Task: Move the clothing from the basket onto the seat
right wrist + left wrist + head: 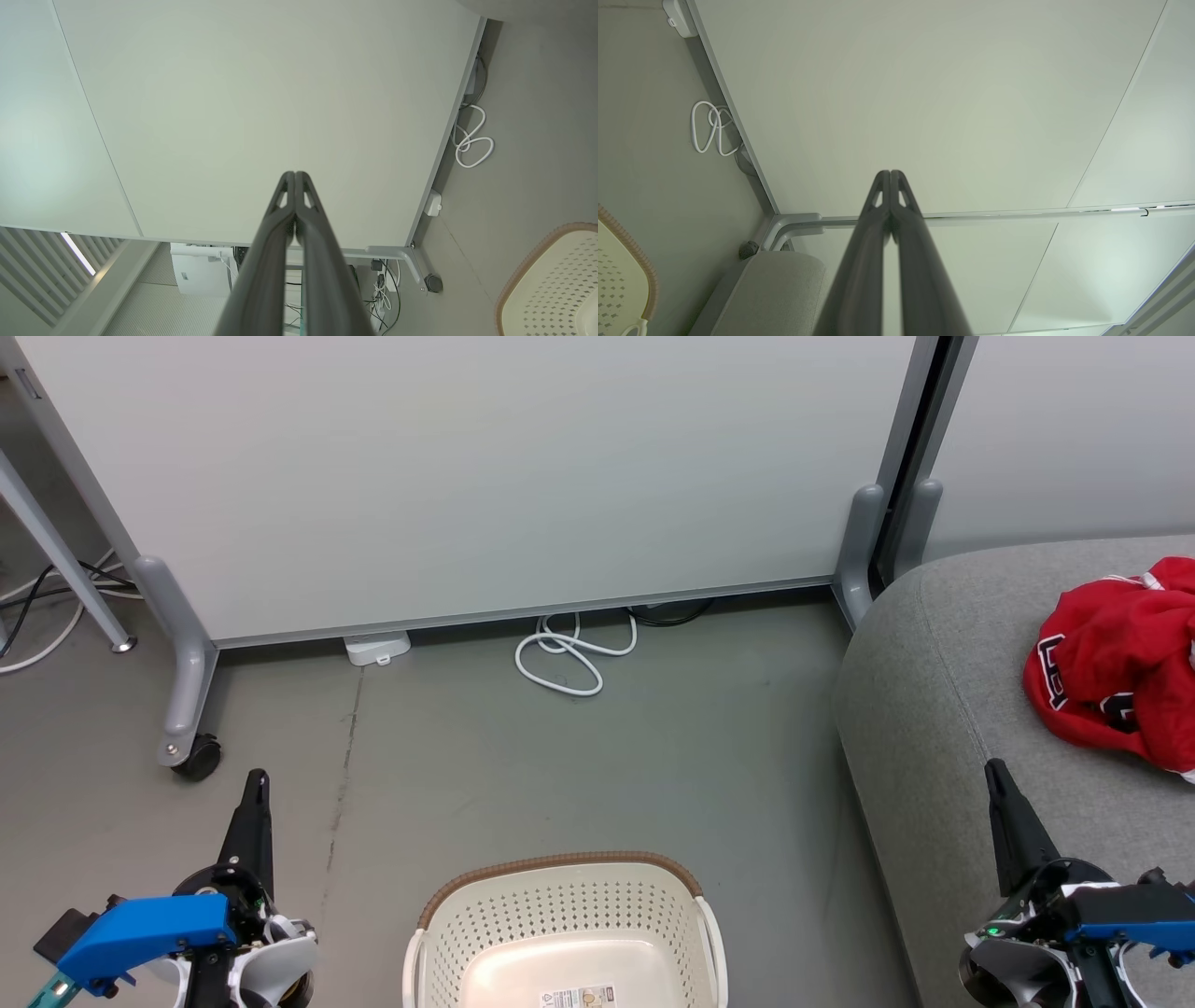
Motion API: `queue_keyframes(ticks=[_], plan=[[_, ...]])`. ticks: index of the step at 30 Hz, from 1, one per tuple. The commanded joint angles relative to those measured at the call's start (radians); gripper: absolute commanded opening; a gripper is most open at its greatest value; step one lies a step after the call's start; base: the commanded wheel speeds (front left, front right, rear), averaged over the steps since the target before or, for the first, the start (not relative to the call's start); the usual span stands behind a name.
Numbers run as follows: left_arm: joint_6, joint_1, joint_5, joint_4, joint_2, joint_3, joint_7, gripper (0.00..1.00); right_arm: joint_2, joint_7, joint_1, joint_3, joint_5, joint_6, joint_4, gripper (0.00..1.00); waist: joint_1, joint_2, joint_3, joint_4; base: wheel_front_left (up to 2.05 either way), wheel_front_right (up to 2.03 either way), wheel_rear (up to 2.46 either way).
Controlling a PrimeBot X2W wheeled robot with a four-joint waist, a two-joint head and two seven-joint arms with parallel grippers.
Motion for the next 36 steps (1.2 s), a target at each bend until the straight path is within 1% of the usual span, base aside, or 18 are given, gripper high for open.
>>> queue_keyframes(ticks=[1, 36], plan=[[-0.009, -0.01, -0.002, -0.004, -0.001, 0.003, 0.004, 0.0, 0.002, 0.003, -0.011, -0.002, 0.002, 0.001, 0.001, 0.0, 0.0, 0.0, 0.0, 0.0, 0.0, 0.0, 0.0], [-0.009, -0.01, -0.002, -0.004, -0.001, 0.003, 0.004, 0.0, 0.002, 0.003, -0.011, -0.001, 0.002, 0.001, 0.001, 0.0, 0.0, 0.0, 0.0, 0.0, 0.0, 0.0, 0.0]])
